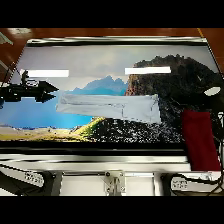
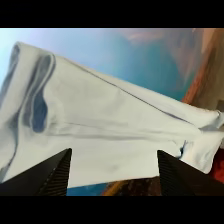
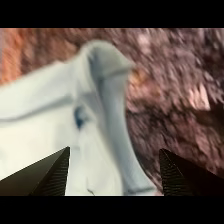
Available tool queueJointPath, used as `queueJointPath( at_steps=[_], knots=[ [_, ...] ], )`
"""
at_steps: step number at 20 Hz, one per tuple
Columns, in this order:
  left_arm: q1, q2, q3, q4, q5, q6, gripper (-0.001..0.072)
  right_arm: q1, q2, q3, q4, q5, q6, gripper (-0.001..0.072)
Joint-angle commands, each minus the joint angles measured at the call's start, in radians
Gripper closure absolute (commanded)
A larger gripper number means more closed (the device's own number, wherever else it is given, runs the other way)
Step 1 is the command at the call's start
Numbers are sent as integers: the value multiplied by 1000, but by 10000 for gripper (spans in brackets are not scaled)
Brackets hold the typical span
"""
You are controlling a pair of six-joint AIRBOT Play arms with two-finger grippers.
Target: Fold the shirts.
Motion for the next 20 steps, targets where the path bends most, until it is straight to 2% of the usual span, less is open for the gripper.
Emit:
queueJointPath(
  at_steps=[1,3,5,11,12,13,14,17,18,19,20],
  knots=[
    [-3,2,43,-2,-171,0,85,-4,-83,17,-62,150,61,37],
    [-19,8,43,-2,-215,1,121,15,-140,17,18,155,21,37],
    [-35,26,43,-2,-218,11,120,40,-175,17,75,132,-2,37],
    [-65,60,43,-3,-216,23,121,129,-242,17,91,74,-5,47],
    [-68,60,43,-6,-216,23,121,139,-241,18,90,68,-7,138],
    [-72,60,43,-14,-216,23,121,138,-240,24,94,72,-10,349],
    [-77,60,43,-17,-214,23,121,136,-240,40,100,97,-10,663],
    [-115,60,43,-17,-175,23,127,123,-187,94,123,180,-43,654],
    [-137,60,43,-16,-155,24,252,123,-154,112,134,198,-43,654],
    [-169,59,43,-16,-130,39,493,123,-115,133,147,218,-42,654],
    [-208,57,42,-16,-101,69,627,126,-75,153,158,246,-33,654]
  ],
)
